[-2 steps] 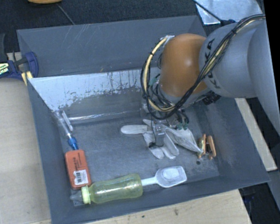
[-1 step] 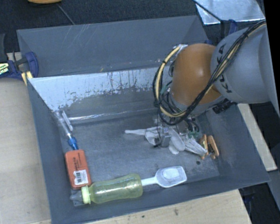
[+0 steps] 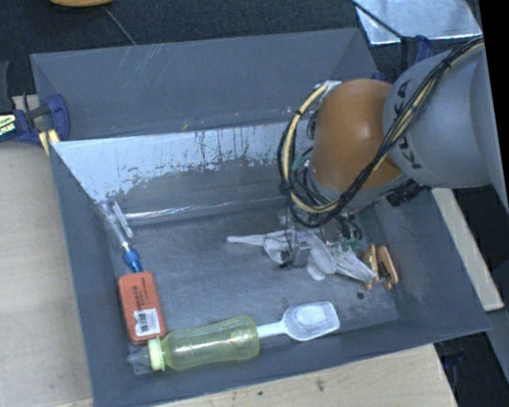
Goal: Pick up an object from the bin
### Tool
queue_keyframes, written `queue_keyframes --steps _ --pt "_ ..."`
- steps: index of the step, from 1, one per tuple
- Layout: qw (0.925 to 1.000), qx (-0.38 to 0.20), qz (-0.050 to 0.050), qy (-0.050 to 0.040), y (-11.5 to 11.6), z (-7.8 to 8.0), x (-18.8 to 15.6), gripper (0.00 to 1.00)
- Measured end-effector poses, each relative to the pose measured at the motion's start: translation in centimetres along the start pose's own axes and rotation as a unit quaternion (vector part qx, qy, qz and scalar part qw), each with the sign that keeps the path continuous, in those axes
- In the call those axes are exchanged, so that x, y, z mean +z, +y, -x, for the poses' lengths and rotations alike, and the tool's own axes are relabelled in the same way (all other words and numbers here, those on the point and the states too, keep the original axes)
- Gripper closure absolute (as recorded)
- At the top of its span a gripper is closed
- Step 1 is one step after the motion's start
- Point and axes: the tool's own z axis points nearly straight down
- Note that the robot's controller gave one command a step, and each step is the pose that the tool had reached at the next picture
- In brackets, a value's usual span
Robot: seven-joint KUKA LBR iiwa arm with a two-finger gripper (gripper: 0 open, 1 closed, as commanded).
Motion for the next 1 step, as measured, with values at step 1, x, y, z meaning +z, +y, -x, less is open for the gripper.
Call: queue_keyframes --steps 1 --pt "0.9997 0.026 0.000 -0.0016 0.58 1.19 -19.69 1.00"
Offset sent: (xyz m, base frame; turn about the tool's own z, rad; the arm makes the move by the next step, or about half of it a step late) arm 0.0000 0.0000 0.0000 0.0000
